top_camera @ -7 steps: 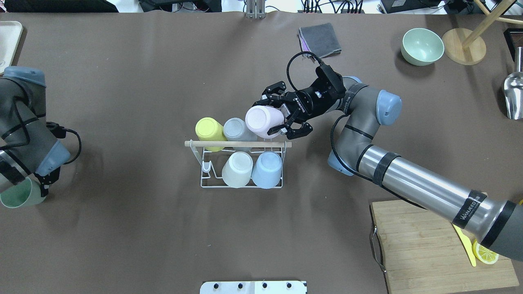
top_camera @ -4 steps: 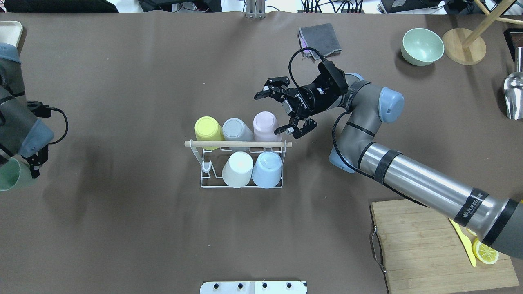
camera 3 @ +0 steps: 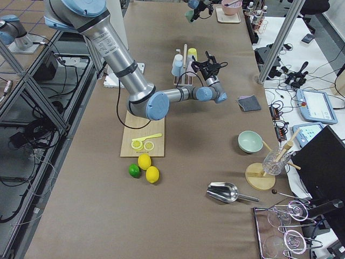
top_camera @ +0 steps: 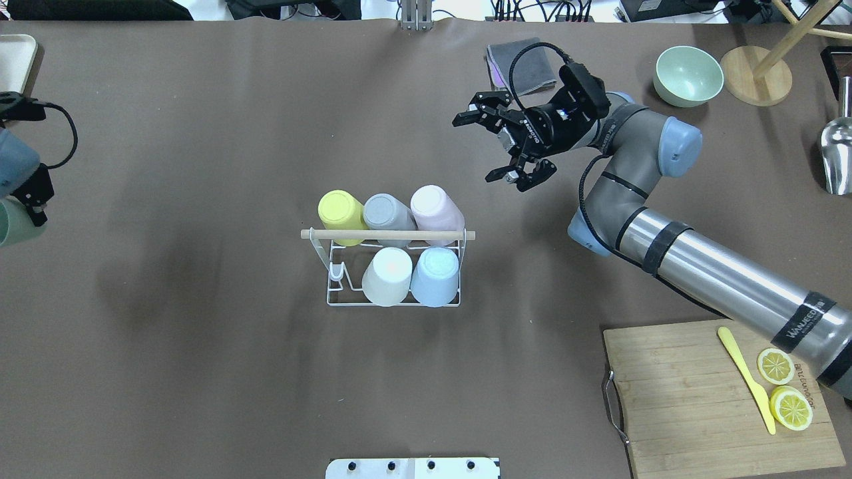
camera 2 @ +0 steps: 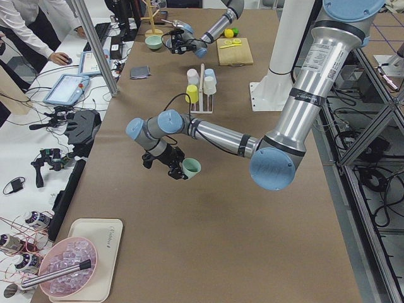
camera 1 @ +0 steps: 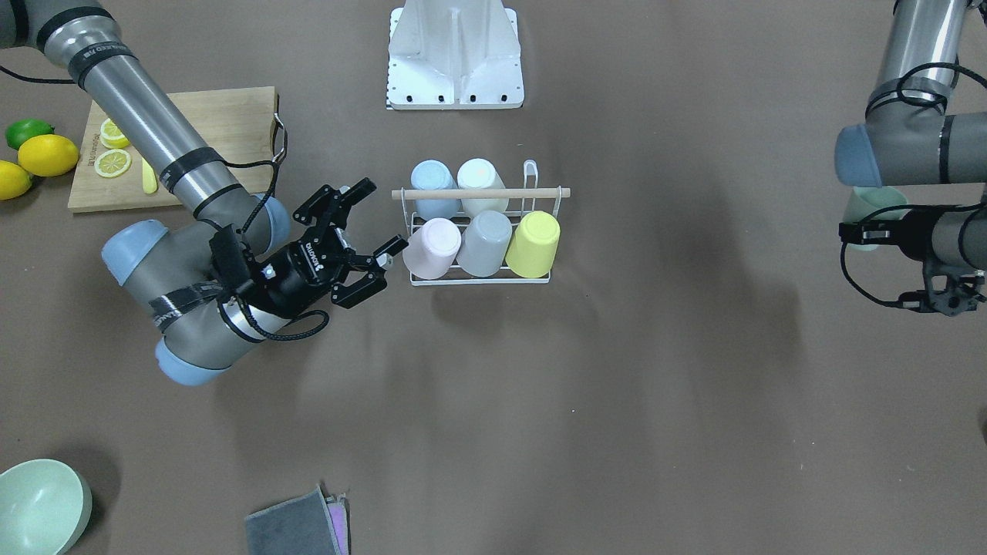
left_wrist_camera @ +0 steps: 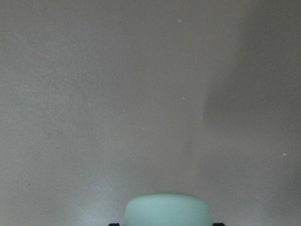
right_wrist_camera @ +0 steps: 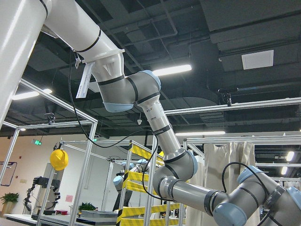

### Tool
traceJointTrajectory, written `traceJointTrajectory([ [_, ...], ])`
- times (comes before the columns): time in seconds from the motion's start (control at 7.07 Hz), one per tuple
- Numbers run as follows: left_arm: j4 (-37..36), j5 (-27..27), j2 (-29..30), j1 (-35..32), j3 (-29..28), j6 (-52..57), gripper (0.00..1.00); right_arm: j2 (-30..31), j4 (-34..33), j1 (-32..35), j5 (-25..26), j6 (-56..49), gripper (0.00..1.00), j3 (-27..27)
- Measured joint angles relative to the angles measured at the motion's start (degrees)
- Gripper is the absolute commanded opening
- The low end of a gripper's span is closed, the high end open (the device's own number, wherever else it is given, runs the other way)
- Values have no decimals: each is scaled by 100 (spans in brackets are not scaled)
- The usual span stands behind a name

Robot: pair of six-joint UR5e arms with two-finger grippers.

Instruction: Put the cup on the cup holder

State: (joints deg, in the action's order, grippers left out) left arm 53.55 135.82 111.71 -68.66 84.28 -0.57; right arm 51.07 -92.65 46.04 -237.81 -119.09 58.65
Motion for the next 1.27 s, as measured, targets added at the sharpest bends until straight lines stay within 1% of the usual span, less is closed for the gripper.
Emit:
traceJointTrajectory([
  [0.14,341,-8,100,-198,-46,-102,0,306,-8,155,38,677,99,327],
  [0.28,1050,-29,142,-318,-182,-427,0,706,-18,316,80,1482,99,738],
  [0.57,2922,-95,171,-519,-585,-1457,0,1611,-36,593,218,2921,99,1625],
  [0.71,3676,-226,211,-631,-683,-1960,0,2063,-51,681,246,3403,99,2046],
  [1.13,5704,-880,296,-877,-736,-3438,0,3562,-70,747,331,4438,99,3321],
  [1.27,6496,-1258,286,-907,-725,-3966,0,3982,-80,747,480,4879,98,3689],
])
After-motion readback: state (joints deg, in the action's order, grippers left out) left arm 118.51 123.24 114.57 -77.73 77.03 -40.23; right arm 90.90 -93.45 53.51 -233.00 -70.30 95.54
